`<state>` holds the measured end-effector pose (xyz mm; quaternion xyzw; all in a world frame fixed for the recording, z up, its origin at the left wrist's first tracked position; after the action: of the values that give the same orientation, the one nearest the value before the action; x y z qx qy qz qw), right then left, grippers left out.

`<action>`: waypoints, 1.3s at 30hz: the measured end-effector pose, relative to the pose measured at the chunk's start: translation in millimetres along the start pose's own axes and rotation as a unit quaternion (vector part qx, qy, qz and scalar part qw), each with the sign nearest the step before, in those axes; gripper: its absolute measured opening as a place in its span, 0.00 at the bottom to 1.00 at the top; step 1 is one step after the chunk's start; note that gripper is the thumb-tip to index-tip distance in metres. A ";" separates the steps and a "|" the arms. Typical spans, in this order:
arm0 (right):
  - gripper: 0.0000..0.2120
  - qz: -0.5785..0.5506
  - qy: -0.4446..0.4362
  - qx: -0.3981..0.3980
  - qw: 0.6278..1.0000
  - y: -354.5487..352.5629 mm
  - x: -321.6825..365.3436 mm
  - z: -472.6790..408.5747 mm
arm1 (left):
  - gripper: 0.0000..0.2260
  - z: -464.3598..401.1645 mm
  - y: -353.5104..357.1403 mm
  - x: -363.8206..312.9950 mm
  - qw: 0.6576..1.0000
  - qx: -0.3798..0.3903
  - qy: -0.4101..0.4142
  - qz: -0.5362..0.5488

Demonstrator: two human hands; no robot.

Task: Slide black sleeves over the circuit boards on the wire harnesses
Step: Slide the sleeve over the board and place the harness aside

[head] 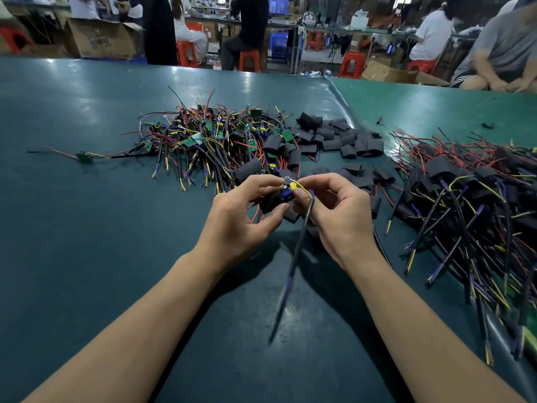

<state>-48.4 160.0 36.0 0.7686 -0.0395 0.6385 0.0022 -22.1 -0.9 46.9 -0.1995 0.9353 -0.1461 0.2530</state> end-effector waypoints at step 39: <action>0.03 -0.080 0.098 0.053 0.991 4.2 -5.8 1.2 | 0.17 1.4 0.2 15.4 0.991 0.077 -0.088 -0.070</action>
<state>-48.5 156.0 29.8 0.7020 0.0567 0.7097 0.0165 -33.6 -7.9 39.3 -0.2569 0.8790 -0.2166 0.3383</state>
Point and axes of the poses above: each hand's wrist, its own z-axis away from the middle knuckle, its own y-axis out of the palm, x = y × z, the point moved 6 cm from there along -z, towards the middle knuckle, and after that the axes turned 13 degrees about y, right-handed, at the moved point
